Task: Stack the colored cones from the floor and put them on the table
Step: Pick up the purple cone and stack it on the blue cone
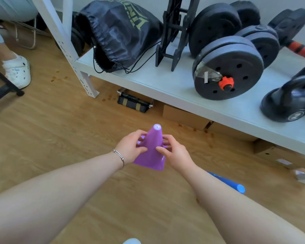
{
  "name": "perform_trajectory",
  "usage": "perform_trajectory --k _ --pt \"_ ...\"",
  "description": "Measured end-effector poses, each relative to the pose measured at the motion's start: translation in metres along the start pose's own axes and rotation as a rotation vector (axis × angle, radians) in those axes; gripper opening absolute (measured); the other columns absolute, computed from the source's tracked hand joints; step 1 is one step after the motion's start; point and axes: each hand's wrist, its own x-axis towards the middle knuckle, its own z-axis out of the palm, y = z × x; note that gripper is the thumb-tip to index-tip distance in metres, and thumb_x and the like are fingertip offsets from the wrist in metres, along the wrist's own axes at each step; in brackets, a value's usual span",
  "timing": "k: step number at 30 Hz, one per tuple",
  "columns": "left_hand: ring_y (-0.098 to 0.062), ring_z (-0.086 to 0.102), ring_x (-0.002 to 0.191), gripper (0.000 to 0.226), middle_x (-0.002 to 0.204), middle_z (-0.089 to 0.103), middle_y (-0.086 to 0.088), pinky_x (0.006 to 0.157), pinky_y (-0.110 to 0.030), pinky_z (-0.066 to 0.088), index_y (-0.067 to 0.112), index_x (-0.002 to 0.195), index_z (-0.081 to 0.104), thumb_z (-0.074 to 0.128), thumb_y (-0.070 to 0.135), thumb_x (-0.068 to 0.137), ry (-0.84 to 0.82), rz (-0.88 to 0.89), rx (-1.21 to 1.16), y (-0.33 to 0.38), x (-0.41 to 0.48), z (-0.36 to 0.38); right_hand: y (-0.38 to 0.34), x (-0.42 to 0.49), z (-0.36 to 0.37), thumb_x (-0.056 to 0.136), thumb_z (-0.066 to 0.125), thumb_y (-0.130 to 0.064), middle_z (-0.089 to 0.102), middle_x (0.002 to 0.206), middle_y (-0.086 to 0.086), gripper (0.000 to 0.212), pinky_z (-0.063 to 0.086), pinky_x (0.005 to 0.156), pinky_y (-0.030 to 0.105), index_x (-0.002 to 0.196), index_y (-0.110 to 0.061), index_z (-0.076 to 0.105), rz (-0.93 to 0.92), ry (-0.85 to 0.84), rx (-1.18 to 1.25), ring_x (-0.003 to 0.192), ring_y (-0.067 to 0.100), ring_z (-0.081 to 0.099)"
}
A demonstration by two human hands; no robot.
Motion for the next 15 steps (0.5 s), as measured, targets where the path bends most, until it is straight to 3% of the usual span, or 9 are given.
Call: perform_trajectory --k 4,6,9,15 --pt "-0.013 0.065 0.094 0.047 0.113 0.059 0.008 0.081 -0.028 0.051 0.030 0.125 0.052 0.069 0.016 0.083 -0.002 0.063 0.020 0.051 -0.014 0.009 -0.005 -0.030 -0.044 0.089 0.065 -0.037 0.064 0.114 -0.011 0.041 0.048 0.078 0.019 0.128 -0.035 0.053 -0.025 0.050 -0.014 0.101 0.006 0.063" --pt "-0.012 0.065 0.091 0.046 0.110 0.058 0.009 0.077 -0.025 0.048 0.032 0.124 0.051 0.069 0.018 0.084 0.002 0.090 0.036 0.074 -0.020 0.016 -0.005 -0.045 -0.065 0.088 0.065 -0.038 0.065 0.113 -0.010 0.041 0.050 0.082 0.022 0.127 -0.037 0.053 -0.033 0.072 -0.012 0.102 0.007 0.064" --pt "-0.013 0.066 0.092 0.046 0.109 0.058 0.009 0.078 -0.025 0.048 0.032 0.124 0.051 0.070 0.019 0.083 -0.002 0.129 0.061 0.108 -0.026 0.029 -0.006 -0.067 -0.096 0.088 0.066 -0.037 0.065 0.112 -0.010 0.040 0.051 0.088 0.027 0.126 -0.038 0.053 -0.038 0.108 -0.014 0.102 0.007 0.064" --pt "-0.015 0.067 0.093 0.046 0.110 0.060 0.005 0.081 -0.027 0.049 0.028 0.124 0.052 0.071 0.021 0.083 -0.019 0.206 0.094 0.175 -0.037 0.060 -0.003 -0.111 -0.159 0.088 0.065 -0.038 0.063 0.108 -0.007 0.037 0.046 0.077 0.021 0.123 -0.036 0.054 -0.022 0.182 -0.076 0.096 0.007 0.063"
